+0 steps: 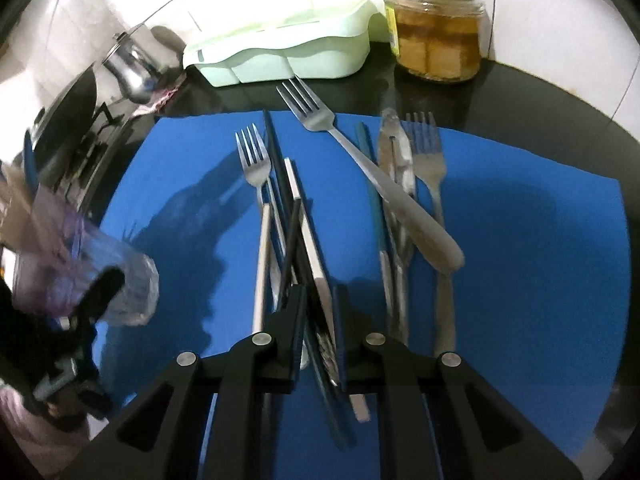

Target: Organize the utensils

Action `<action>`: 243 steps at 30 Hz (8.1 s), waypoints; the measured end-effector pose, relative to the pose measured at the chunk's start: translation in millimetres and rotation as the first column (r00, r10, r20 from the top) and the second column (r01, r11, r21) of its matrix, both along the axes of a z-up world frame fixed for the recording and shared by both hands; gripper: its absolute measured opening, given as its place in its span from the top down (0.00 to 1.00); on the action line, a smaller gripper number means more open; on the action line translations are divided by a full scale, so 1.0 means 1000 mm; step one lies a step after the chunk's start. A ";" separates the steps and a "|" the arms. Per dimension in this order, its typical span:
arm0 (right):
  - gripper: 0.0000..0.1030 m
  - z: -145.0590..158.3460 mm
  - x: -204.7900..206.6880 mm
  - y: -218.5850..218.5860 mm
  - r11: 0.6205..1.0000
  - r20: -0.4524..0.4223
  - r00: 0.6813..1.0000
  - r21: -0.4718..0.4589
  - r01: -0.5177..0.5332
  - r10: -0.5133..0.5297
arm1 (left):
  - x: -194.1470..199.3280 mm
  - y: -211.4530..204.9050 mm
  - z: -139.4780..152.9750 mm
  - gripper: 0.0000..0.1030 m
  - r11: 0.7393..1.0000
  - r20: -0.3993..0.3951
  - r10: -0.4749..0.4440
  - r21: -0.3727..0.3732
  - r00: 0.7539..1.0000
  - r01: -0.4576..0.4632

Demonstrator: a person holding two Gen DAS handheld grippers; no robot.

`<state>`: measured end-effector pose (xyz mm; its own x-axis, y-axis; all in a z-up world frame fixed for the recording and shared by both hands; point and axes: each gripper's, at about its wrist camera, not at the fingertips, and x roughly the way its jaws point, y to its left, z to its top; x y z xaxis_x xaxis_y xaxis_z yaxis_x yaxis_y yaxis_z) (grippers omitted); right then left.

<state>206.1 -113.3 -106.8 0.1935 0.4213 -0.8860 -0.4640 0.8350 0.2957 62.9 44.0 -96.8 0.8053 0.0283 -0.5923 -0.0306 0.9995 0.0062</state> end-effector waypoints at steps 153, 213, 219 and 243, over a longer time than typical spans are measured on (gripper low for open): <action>0.94 0.200 -0.098 0.080 0.923 0.553 0.830 0.278 -0.267 0.073 | 0.003 0.001 0.000 0.18 1.000 -0.005 -0.001 -0.002 1.000 0.001; 0.61 0.105 -0.052 -0.004 0.986 0.266 0.960 0.159 0.042 -0.084 | 0.004 0.001 0.000 0.18 1.000 -0.006 -0.001 -0.002 1.000 0.001; 0.63 0.080 -0.051 0.011 0.998 0.203 0.979 0.066 0.008 -0.021 | 0.004 0.001 0.000 0.18 1.000 -0.006 -0.001 -0.003 1.000 0.001; 0.89 0.011 -0.043 0.034 0.994 0.001 0.999 -0.106 -0.035 0.035 | 0.004 0.001 0.000 0.18 1.000 -0.007 -0.001 -0.003 1.000 0.001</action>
